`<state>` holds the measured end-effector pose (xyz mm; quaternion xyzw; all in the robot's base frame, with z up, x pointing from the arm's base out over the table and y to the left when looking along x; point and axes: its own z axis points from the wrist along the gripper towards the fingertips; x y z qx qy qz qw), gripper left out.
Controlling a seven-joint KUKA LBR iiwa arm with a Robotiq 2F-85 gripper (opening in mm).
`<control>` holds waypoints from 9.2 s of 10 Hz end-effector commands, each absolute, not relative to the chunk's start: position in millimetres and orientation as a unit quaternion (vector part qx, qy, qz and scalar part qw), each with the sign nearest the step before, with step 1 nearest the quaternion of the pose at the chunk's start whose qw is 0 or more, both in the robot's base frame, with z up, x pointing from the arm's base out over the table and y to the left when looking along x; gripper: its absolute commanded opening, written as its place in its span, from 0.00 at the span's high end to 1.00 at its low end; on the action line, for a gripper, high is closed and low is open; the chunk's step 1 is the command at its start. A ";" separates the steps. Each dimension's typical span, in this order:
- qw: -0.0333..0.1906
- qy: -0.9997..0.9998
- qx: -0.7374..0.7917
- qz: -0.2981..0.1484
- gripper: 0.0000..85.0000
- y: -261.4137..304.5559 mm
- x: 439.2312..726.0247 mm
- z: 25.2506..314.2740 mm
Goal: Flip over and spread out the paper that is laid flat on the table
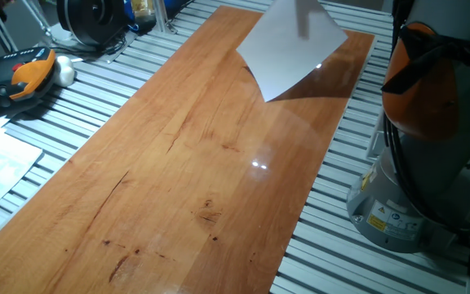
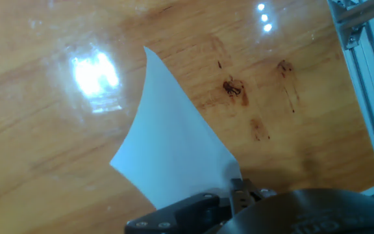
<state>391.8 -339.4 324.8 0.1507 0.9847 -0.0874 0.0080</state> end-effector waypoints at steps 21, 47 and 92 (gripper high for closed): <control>-0.028 0.979 0.198 -0.047 1.00 -322.9 409.5 395.4; 0.026 0.959 0.265 -0.094 1.00 -235.7 436.1 338.8; 0.022 0.951 0.243 -0.189 1.00 -234.7 435.1 342.3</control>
